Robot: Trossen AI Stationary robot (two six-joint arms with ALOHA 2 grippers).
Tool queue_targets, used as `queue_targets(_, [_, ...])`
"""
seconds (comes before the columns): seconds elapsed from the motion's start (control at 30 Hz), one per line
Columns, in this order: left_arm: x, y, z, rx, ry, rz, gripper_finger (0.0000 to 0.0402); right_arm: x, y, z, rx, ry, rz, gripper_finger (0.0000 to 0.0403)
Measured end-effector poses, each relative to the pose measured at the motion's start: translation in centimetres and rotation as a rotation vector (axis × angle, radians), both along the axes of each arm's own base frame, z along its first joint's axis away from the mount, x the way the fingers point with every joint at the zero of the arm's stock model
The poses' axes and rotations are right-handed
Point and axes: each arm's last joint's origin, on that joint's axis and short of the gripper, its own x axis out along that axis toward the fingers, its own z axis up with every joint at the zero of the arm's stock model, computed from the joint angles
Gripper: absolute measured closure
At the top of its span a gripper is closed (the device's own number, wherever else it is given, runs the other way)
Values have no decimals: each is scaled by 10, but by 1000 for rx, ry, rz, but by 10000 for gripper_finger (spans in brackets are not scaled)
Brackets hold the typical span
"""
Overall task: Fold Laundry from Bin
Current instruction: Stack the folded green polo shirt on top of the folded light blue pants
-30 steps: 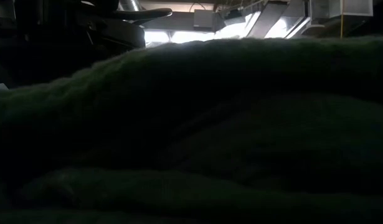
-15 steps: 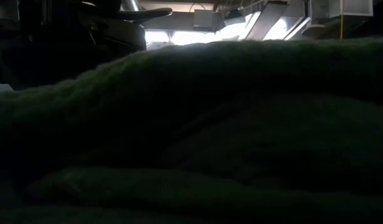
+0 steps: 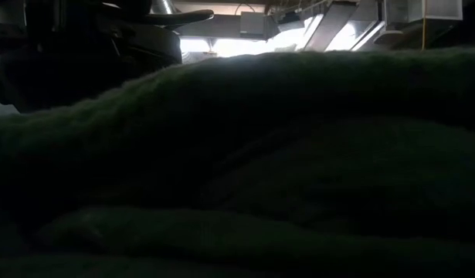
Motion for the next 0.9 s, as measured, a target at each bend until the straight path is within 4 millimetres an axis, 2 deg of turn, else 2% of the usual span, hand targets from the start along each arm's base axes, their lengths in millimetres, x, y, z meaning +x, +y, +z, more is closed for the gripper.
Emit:
queue_targets(0.43, [0, 0, 0, 2, -1, 2, 365, 1, -3, -1, -40, 22, 88, 223])
queue_targets(0.67, [0, 0, 0, 2, -1, 2, 365, 14, -11, -6, -31, 97, 136, 223])
queue_targets(0.9, [0, 0, 0, 2, -1, 2, 365, 21, -18, -9, 59, 226, 163, 223])
